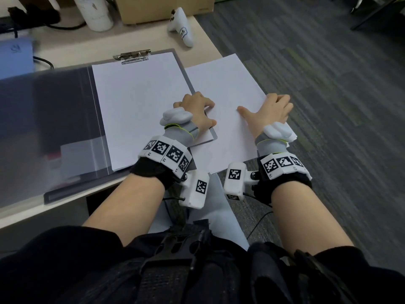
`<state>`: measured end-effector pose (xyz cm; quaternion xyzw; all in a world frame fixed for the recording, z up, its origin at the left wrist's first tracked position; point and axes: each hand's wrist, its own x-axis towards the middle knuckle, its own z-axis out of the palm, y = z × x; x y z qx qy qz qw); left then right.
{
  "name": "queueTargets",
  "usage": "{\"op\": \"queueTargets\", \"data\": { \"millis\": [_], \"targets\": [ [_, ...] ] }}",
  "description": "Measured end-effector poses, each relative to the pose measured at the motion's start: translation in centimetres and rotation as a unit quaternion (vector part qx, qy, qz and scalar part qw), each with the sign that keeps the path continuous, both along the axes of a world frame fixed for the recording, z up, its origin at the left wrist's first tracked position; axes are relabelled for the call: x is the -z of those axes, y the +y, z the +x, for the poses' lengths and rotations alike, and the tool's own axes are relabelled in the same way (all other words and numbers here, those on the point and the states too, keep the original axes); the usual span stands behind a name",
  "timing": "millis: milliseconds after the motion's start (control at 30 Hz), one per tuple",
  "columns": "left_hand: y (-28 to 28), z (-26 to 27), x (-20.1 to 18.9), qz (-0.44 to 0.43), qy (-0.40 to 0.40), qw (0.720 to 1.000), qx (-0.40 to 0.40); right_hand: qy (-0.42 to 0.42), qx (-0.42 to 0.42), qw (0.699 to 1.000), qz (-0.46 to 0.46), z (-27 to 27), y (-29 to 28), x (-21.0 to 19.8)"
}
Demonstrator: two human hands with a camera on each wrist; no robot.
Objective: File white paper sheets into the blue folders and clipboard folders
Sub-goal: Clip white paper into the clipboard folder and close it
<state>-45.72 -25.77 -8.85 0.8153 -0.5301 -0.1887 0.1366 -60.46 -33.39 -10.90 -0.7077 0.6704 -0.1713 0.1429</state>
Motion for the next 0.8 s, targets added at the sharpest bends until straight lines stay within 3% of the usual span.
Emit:
{"op": "queueTargets", "data": {
  "millis": [200,533,733,800],
  "targets": [
    [0.0,0.0,0.1,-0.002,0.006,1.0,-0.006,0.011,-0.013,0.999,-0.04,-0.1,0.0,-0.3],
    [0.1,0.1,0.2,-0.007,0.011,1.0,-0.004,0.026,-0.019,0.999,-0.031,-0.2,0.0,-1.4],
    [-0.1,0.5,0.3,-0.013,0.03,0.999,0.001,-0.076,-0.081,0.994,0.004,0.6,0.6,-3.5],
    [-0.3,0.7,0.4,-0.051,0.077,0.996,-0.007,-0.096,-0.117,0.988,0.023,0.9,1.1,-4.0]
  ]
}}
